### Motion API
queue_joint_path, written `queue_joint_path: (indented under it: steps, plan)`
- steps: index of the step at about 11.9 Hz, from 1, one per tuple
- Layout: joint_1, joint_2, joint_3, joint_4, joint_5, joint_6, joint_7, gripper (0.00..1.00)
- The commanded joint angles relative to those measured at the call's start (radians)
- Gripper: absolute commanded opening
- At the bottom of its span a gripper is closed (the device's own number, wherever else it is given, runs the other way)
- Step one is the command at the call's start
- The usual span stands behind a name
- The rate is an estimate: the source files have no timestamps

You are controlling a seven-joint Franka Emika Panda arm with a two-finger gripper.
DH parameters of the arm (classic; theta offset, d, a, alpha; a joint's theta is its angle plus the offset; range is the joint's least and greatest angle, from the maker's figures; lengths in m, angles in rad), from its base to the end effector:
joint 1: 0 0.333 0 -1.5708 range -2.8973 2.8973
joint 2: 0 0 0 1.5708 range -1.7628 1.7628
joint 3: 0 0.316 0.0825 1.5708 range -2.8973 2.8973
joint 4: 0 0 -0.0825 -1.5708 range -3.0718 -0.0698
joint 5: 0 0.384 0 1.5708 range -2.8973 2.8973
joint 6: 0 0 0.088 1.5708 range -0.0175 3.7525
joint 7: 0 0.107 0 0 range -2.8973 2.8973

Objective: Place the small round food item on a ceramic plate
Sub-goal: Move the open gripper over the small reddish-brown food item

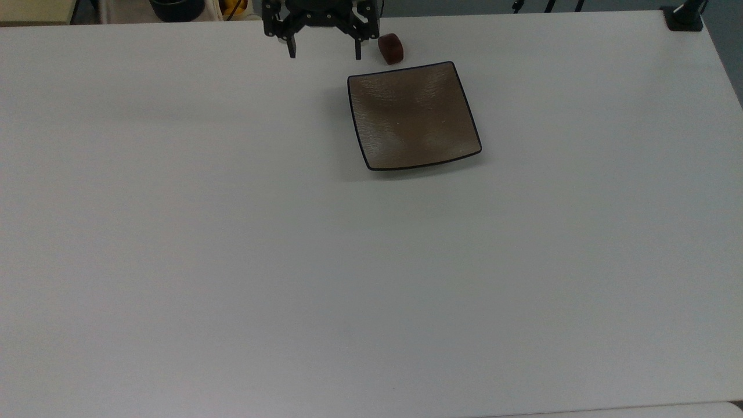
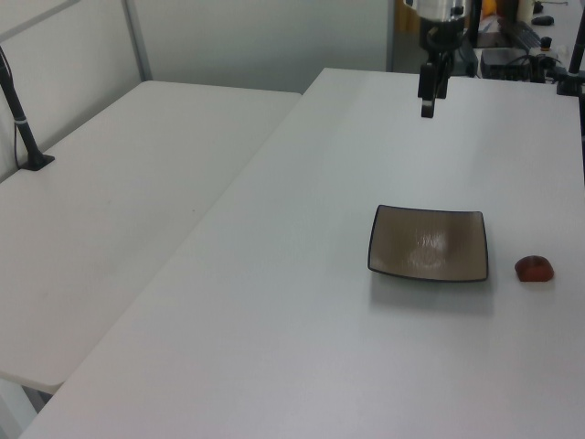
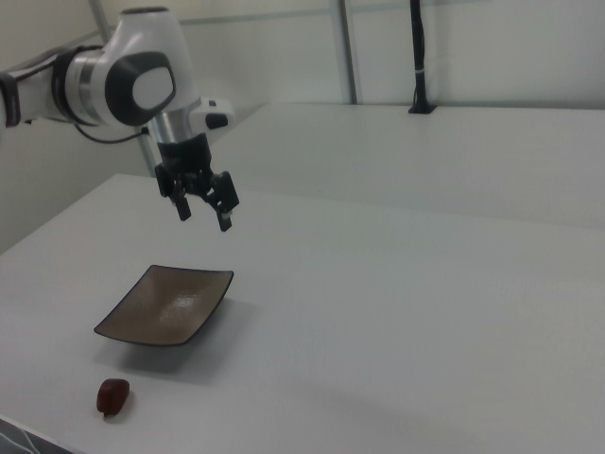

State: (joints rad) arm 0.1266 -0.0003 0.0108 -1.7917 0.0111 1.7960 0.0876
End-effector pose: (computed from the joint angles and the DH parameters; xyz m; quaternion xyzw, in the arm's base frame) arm 0.5582 0.0781 0.5389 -0.9997 -0.0237 -0.0017 0.0056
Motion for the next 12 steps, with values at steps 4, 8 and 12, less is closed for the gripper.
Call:
queue_joint_path:
  steps: [4,8,12]
  plan:
    - [0.076,-0.177,-0.003,-0.409,-0.017,0.221,-0.069,1.0]
    - [0.129,-0.295,0.029,-0.56,-0.014,0.207,-0.094,1.0]
    - [0.139,-0.377,0.119,-0.659,0.0,0.189,-0.091,1.0]
